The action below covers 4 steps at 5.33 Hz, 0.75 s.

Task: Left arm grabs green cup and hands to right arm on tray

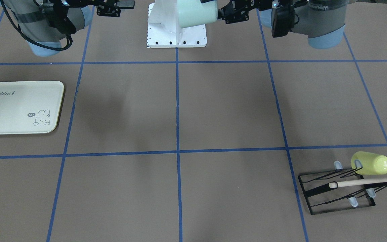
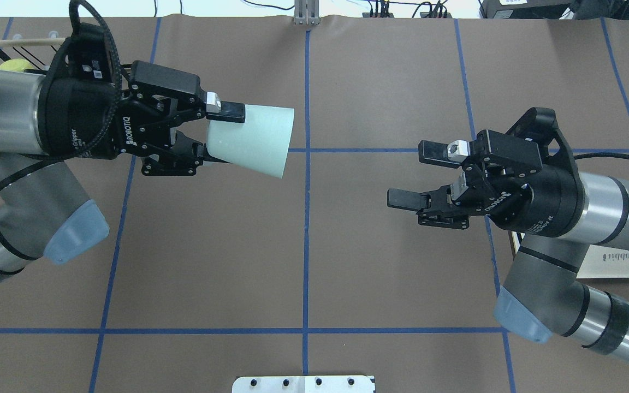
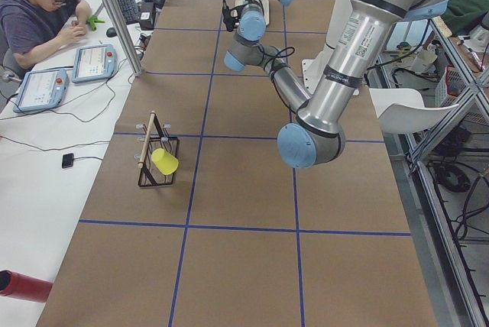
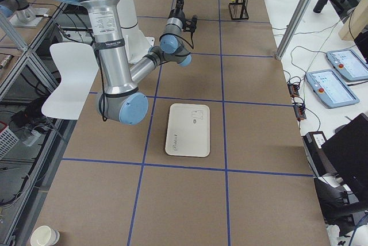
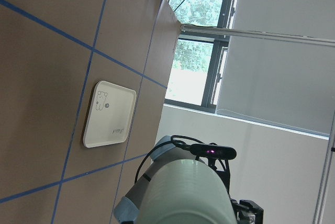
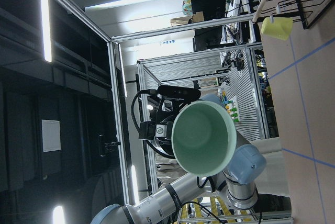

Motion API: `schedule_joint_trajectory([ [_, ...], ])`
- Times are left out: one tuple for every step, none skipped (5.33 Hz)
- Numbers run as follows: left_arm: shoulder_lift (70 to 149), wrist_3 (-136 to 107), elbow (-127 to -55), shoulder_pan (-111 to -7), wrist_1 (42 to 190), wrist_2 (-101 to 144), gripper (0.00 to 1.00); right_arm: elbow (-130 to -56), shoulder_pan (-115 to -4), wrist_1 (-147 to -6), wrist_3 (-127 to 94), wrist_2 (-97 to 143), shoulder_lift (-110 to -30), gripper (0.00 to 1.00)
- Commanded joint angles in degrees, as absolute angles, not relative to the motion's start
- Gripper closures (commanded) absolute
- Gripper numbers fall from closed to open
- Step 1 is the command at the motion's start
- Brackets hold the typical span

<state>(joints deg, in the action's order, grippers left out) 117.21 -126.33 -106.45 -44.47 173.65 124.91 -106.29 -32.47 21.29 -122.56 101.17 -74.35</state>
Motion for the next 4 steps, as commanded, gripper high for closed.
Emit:
schedule_joint_trajectory([
  [118.47,-126.30,-106.44,-41.42,173.67,125.07,1.00,-105.91,-31.64,19.71,-122.17,98.97,-73.66,0.01],
  [118.74,-126.39,-106.26,-40.35,173.58,125.07,1.00,-105.91,-30.86,16.56,-122.08,97.40,-71.30,0.01],
  [118.83,-126.30,-106.09,-39.38,173.50,125.07,1.00,-106.00,-29.72,14.26,-121.99,95.29,-69.37,0.01],
  [118.83,-126.12,-106.08,-39.38,173.41,125.07,1.00,-106.00,-28.84,12.24,-121.82,94.14,-67.34,0.01],
])
